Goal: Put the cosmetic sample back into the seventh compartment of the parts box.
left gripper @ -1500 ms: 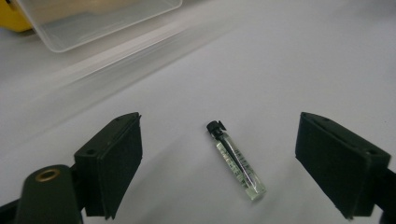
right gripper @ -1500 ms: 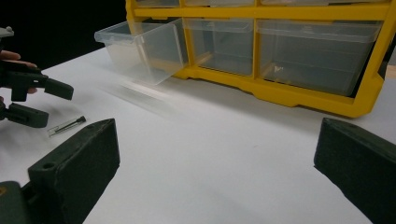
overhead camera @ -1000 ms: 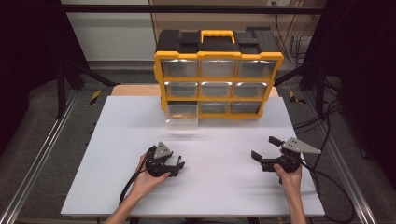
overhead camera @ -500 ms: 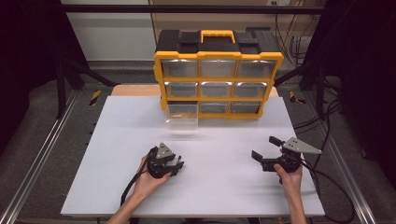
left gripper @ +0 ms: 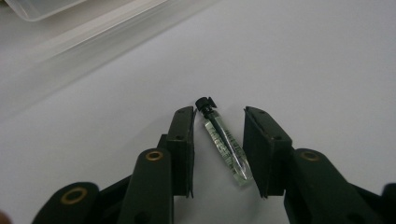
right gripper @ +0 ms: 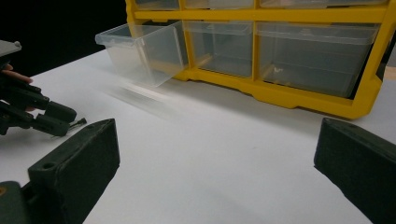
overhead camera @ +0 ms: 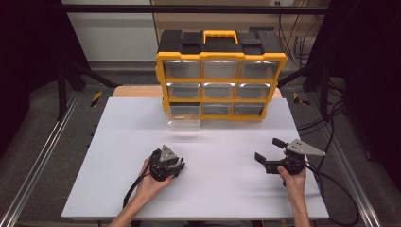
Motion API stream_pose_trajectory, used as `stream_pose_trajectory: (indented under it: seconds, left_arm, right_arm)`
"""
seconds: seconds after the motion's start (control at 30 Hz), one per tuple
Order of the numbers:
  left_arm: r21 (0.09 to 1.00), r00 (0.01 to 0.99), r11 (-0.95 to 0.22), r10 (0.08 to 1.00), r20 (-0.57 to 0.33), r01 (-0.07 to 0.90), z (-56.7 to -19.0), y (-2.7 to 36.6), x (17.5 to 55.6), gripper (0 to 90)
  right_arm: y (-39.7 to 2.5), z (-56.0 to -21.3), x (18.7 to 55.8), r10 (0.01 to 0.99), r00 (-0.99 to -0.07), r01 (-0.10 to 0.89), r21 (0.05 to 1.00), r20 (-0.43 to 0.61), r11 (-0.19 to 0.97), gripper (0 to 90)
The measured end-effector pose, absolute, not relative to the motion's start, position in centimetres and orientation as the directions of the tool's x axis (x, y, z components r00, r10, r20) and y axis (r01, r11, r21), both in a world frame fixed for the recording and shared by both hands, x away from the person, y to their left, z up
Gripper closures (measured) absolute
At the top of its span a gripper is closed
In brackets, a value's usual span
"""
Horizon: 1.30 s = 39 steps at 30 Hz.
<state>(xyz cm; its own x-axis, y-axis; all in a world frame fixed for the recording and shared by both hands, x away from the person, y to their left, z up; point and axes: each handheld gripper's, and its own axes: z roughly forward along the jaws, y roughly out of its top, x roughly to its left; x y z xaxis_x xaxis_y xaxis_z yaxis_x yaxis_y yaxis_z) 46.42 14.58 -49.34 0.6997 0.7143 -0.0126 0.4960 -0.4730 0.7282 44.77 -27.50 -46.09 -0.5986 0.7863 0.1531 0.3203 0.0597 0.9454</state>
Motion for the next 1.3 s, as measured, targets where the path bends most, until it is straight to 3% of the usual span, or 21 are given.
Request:
stream_pose_trajectory:
  seconds: [0.7,1.3]
  left_arm:
    - [0.716,0.695,-0.478,0.719,-0.014,0.509,-49.16,14.61,46.47,79.6]
    - [0.718,0.700,-0.477,0.714,-0.019,0.506,-48.86,14.82,46.51,80.3]
  right_arm:
    - [-27.54,-46.07,44.77,0.787,-0.598,0.319,0.946,0.153,0.058,0.9]
    - [-27.53,-46.07,44.77,0.787,-0.598,0.319,0.946,0.152,0.059,0.9]
